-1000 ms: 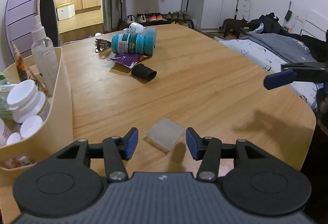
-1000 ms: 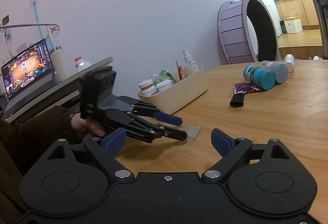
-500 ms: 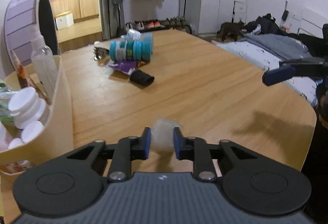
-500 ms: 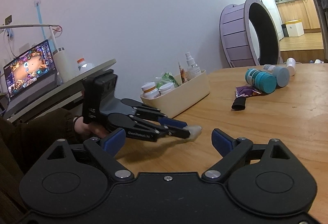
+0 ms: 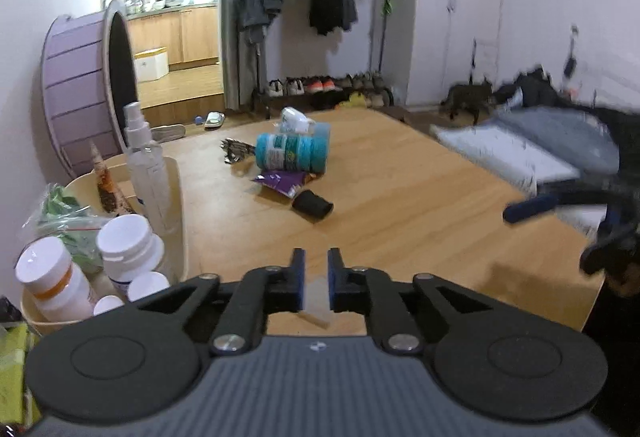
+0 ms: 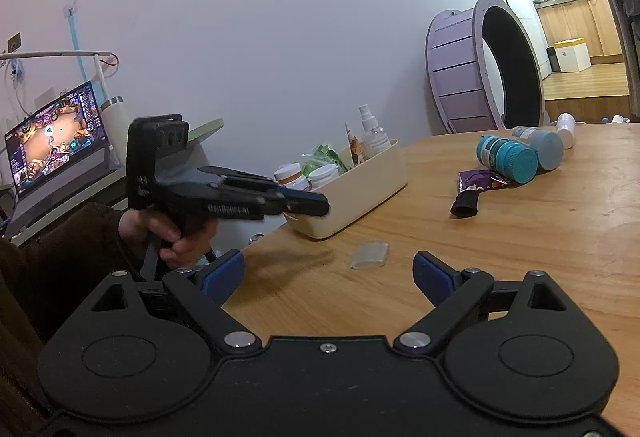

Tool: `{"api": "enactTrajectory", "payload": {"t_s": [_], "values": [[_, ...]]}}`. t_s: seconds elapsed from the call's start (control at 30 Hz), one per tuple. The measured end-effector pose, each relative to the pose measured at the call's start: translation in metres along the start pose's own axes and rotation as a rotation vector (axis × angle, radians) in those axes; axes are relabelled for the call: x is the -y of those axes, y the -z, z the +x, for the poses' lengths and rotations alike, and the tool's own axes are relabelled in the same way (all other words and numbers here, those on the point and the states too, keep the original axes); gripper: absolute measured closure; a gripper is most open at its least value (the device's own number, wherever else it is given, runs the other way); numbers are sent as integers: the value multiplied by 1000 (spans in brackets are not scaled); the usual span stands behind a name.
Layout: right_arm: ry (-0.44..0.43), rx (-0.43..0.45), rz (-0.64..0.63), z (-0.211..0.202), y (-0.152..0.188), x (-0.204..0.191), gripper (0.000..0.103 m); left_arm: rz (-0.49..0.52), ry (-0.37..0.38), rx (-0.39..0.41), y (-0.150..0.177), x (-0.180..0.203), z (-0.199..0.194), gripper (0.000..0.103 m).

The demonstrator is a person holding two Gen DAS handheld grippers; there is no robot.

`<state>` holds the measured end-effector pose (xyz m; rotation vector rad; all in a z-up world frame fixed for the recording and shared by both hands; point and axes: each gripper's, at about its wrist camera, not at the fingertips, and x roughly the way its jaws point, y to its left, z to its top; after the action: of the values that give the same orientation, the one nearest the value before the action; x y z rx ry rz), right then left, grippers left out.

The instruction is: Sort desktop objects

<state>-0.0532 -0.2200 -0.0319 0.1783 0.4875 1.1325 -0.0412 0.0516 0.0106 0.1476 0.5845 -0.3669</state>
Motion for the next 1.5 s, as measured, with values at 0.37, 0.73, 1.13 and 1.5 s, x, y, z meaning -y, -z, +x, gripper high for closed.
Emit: {"api": "enactTrajectory", "payload": {"t_s": [0.37,0.73,1.13,1.5], "values": [[-4,-3,0,-1,1,-1,12,14,-13,-77,14,0,47,50],[-8,2,3,-2,1,-1,12,35,19,-71,23,-4,50,75],[-8,7,10,-3,1,-1,12,-65,9,1,17,-18,9,94],[-5,0,8,-3,1,-1,12,8,2,-88,20,-6,47,57]]}}
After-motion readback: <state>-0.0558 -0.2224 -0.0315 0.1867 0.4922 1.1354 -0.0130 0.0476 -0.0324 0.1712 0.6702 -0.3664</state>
